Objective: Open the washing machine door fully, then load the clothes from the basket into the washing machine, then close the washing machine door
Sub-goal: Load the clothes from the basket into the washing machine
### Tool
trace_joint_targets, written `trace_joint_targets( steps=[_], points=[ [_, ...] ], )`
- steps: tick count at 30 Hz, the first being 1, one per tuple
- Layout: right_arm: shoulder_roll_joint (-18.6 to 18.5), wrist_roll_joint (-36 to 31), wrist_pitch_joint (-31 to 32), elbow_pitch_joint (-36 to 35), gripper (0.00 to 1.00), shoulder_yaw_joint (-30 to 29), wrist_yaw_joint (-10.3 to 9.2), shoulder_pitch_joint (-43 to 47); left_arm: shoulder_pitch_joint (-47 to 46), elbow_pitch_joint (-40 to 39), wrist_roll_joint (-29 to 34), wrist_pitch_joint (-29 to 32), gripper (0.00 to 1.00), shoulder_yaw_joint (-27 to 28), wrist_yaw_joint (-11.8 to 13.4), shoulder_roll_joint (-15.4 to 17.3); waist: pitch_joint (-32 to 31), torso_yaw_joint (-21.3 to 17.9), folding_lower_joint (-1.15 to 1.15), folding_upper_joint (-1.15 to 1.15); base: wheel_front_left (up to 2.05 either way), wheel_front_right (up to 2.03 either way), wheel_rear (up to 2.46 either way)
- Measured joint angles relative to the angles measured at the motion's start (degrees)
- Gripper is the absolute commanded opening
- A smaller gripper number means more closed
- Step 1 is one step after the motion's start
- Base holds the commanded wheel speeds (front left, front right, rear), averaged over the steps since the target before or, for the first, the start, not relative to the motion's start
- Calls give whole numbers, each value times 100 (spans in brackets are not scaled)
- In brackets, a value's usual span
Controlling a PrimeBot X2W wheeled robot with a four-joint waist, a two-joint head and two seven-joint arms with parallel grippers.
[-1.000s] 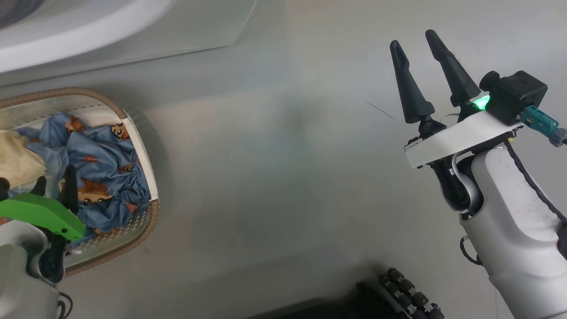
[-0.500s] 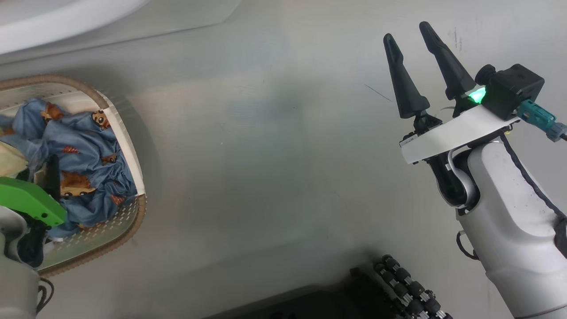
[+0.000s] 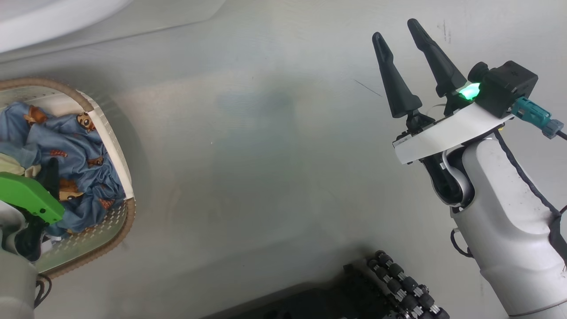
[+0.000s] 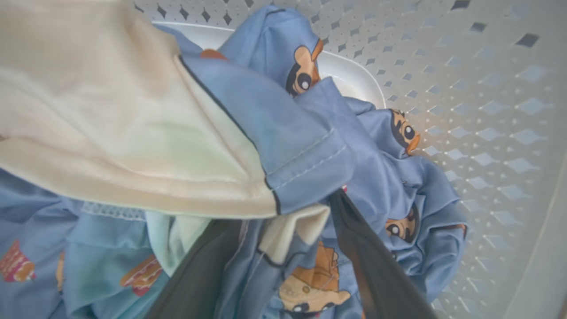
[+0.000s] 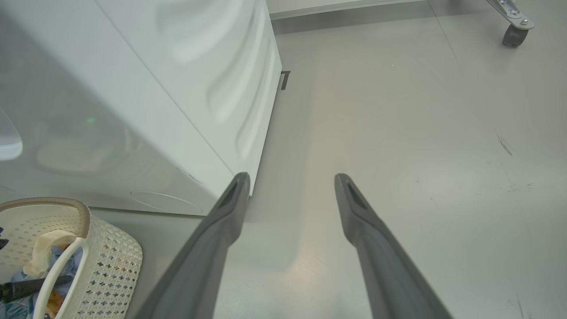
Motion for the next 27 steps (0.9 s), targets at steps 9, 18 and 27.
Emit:
trace_joint_targets(
  steps=[9, 18, 27],
  points=[
    [31, -5, 0, 8, 100, -5, 0, -1, -186, 122, -26, -16, 4, -119, 0, -27, -29, -39, 0, 0, 0, 0, 0],
    [64, -48, 0, 78, 100, -11, 0, -4, -213, 166, -143, -236, 0, -291, -1, -88, -167, -21, 0, 0, 0, 0, 0],
    [144, -48, 0, 148, 100, -20, 0, -4, -125, 174, -392, -555, 0, -398, -1, -232, -518, 40, 0, 0, 0, 0, 0]
  ],
)
